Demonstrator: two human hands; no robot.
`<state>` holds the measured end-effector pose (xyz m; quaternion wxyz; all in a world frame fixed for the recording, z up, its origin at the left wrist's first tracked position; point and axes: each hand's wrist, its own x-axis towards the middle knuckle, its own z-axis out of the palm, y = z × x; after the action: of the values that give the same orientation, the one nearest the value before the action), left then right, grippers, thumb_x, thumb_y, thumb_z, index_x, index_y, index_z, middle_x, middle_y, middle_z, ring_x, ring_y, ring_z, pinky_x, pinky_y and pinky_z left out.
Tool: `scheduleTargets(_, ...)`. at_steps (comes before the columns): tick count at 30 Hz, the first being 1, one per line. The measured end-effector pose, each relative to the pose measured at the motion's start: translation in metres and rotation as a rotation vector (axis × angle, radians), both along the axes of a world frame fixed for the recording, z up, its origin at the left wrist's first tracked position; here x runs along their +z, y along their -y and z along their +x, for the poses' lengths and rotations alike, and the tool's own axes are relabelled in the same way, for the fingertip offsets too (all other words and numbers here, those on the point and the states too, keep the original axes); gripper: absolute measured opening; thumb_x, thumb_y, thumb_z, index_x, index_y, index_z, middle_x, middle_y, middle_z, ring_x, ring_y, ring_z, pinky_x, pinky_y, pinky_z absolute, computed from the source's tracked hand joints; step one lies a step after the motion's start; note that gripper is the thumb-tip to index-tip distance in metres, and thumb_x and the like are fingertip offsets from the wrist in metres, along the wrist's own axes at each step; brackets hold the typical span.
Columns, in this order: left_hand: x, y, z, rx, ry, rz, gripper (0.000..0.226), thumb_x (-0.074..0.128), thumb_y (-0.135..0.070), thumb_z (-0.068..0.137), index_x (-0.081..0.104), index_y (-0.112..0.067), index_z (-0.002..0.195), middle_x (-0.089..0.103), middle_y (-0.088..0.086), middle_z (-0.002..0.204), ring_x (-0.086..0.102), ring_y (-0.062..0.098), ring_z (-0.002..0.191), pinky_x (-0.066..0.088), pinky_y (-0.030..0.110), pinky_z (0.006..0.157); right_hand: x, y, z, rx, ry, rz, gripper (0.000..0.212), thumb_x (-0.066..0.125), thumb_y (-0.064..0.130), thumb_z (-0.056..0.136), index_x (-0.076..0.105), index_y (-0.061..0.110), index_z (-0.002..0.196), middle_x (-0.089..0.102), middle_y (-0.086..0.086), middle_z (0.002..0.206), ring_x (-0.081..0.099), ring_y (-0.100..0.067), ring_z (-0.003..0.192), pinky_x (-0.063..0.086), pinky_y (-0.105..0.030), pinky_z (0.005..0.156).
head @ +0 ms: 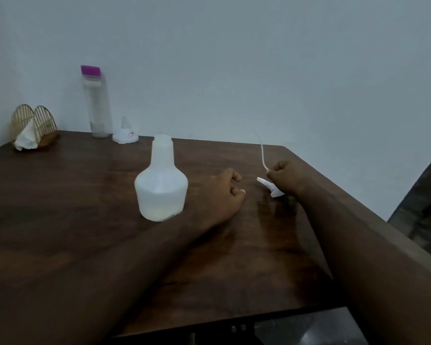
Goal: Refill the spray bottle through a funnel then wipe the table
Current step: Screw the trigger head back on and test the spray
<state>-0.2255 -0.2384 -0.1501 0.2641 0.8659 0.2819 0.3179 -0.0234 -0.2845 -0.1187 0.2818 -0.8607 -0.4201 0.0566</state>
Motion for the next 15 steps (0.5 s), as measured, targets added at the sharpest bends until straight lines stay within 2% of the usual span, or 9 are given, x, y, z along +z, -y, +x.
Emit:
scheduleTargets(3,-0.007,-0.007,0.0,0.006,-0.007,-0.04,0.024,0.06,-0.034,0.09,0.052,-0.029,0.113,0.063,-0.01,0.083,0.06,0.003,0.078,0.054,0.026,0.076,-0.013,-0.006,0.003,-0.013,-0.043,-0.048,0.03,0.069,0.037,0.088,0.064,0.009,0.096,0.066,-0.005,0.075,0.063,-0.018,0.067,0.048,-0.026,0.06)
scheduleTargets(5,-0.009,-0.009,-0.002,0.022,0.026,-0.04,0.022,0.061,-0.034,0.09,0.052,-0.03,0.11,0.063,-0.011,0.082,0.06,0.002,0.078,0.053,0.026,0.076,-0.02,-0.012,0.005,-0.014,-0.032,-0.074,0.027,0.073,0.033,0.084,0.065,0.008,0.092,0.071,-0.007,0.073,0.07,-0.025,0.067,0.058,-0.035,0.068)
scheduleTargets(6,-0.009,-0.009,-0.004,0.026,0.056,-0.048,0.021,0.061,-0.033,0.089,0.053,-0.031,0.108,0.063,-0.011,0.081,0.06,0.002,0.077,0.054,0.026,0.076,-0.022,-0.014,0.004,-0.01,-0.047,-0.073,0.023,0.074,0.029,0.083,0.064,0.009,0.088,0.071,-0.006,0.069,0.071,-0.026,0.063,0.059,-0.036,0.066)
scheduleTargets(9,-0.01,-0.006,-0.007,0.035,0.121,-0.107,0.023,0.064,-0.03,0.088,0.055,-0.028,0.109,0.063,-0.01,0.08,0.061,0.004,0.075,0.055,0.027,0.074,-0.019,-0.016,-0.003,0.022,-0.064,-0.018,0.02,0.074,0.025,0.08,0.061,0.012,0.074,0.07,-0.004,0.061,0.066,-0.023,0.06,0.052,-0.031,0.063)
scheduleTargets(12,-0.009,-0.005,-0.009,0.032,0.162,-0.173,0.029,0.065,-0.028,0.087,0.055,-0.025,0.114,0.064,-0.009,0.083,0.063,0.005,0.076,0.056,0.03,0.077,-0.01,-0.016,-0.022,0.105,-0.156,0.123,0.03,0.078,0.03,0.079,0.059,0.017,0.06,0.065,-0.001,0.057,0.06,-0.017,0.06,0.046,-0.028,0.06)
scheduleTargets(15,-0.006,-0.004,-0.009,-0.061,0.185,-0.475,0.046,0.067,-0.032,0.085,0.051,-0.024,0.128,0.068,-0.007,0.098,0.068,0.011,0.086,0.057,0.038,0.084,0.0,-0.012,-0.054,0.204,-0.237,0.211,0.033,0.077,0.036,0.08,0.065,0.016,0.057,0.061,-0.003,0.059,0.055,-0.012,0.06,0.044,-0.03,0.061)
